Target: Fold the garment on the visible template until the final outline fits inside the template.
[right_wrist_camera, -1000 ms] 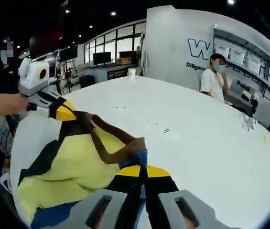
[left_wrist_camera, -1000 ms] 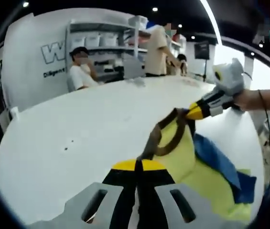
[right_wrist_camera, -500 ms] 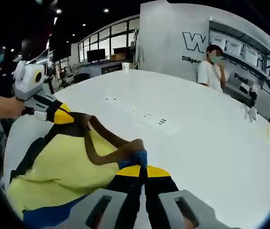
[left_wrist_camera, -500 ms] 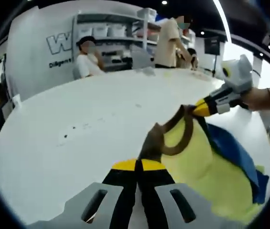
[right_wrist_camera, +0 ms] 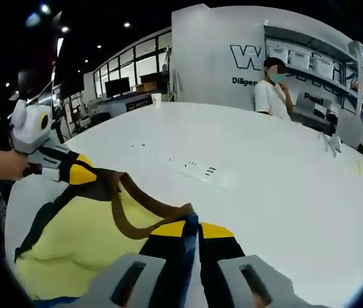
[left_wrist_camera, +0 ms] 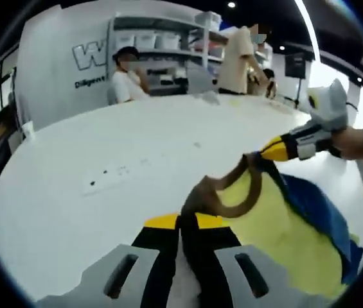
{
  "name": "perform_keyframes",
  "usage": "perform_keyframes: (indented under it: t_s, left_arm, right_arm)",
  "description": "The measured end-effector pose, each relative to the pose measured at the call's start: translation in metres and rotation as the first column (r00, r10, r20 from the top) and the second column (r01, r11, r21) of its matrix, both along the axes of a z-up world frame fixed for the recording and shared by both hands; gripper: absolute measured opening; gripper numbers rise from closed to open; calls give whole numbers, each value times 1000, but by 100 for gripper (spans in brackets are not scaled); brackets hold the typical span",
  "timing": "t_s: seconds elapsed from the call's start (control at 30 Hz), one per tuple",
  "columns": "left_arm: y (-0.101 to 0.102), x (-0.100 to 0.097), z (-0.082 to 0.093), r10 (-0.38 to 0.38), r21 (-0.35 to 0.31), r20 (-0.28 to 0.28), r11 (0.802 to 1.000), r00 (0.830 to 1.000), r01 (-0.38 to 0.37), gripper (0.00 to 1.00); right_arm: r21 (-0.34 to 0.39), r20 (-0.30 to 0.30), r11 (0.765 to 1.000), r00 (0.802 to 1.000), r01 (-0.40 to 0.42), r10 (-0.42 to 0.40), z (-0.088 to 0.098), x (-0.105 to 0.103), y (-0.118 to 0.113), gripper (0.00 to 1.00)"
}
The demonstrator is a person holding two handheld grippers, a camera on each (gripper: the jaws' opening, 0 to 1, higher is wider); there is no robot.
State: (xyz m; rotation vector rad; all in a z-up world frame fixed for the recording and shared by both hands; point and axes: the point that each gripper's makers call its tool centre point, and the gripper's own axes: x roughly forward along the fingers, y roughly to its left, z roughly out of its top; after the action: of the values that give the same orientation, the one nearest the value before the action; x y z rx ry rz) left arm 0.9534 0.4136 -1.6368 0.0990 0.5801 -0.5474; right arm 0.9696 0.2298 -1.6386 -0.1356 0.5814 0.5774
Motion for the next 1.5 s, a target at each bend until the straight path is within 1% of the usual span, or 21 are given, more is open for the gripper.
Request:
perform_keyframes:
  t_s: [0.1,0.17,0.33,0.37,0.4,0.43,0.5,0.53,0.6,0.63,0.7,0.73,0.77,0.87,1.0,1.1,1.13,1.17,1.27,1.4,1.5]
  left_arm:
    - [2,-1,10,22,-14,16,1000,1000,-22,22]
    - [3,-3,16,37,-33,32,999,999,-36,30]
    - [10,-8,34,68,-63,83,996,994,-63,36]
    - [17,-20,43,82,-68,107,995,991,-75,36]
    - [18,-22,44,85,-67,114,995,990,-78,37]
    - [20,-24,46,88,-67,122,995,989,-80,39]
    - [27,-40,51,101,-77,142,993,985,-91,40]
    - [30,-54,56,110,-73,159,992,981,-99,40]
    - [32,-61,57,115,-67,165,992,980,-105,40]
    - [39,-75,57,124,-63,168,991,978,-115,40]
    - [46,-95,58,140,-64,172,989,975,-131,40]
    - [46,-98,58,142,-63,173,989,975,-133,40]
    - [50,-110,58,148,-60,174,988,974,-139,40]
    - [56,-129,59,161,-64,176,986,971,-151,41]
    - [54,-164,57,157,-40,184,988,970,-152,40]
    - [54,-180,55,153,-39,181,988,972,-148,39]
    - [54,-185,54,151,-36,182,988,972,-147,39]
    - [51,-205,51,133,-27,178,991,975,-130,39]
    - [50,-224,45,133,-32,159,991,978,-129,39]
    - [47,-239,42,131,-41,142,991,981,-127,39]
    - [45,-250,40,137,-53,126,990,982,-132,39]
  right_arm:
    - [12,6,1000,1000,11,-11,5,1,-2,8]
    - [27,22,999,999,26,-26,10,-1,-3,8]
    - [55,45,998,998,34,-37,21,-8,-7,15]
    - [64,71,998,997,27,-32,29,-13,-9,16]
    - [68,84,997,996,25,-31,32,-16,-11,16]
    - [74,103,997,995,5,-12,43,-30,-9,16]
    - [74,116,997,993,-2,-6,46,-35,-9,16]
    - [57,138,998,990,-12,4,47,-43,-11,16]
    - [51,143,999,990,-16,8,48,-48,-12,16]
    - [46,149,998,988,-32,25,50,-64,-11,15]
    - [35,164,998,986,-43,37,54,-76,-10,15]
    - [28,169,998,984,-59,53,53,-83,-9,15]
    - [11,177,997,982,-74,71,54,-98,-8,15]
    - [-24,192,992,973,-122,125,56,-121,-4,15]
    - [-72,211,983,960,-171,182,57,-155,0,15]
    - [-105,224,972,948,-209,228,57,-181,5,14]
    - [-107,224,972,947,-211,230,56,-184,5,14]
    - [-113,217,967,944,-228,249,55,-201,7,14]
    - [-113,210,964,942,-243,262,54,-224,8,14]
    - [-132,198,955,937,-265,287,50,-248,10,14]
    - [-147,192,939,922,-312,337,44,-274,14,14]
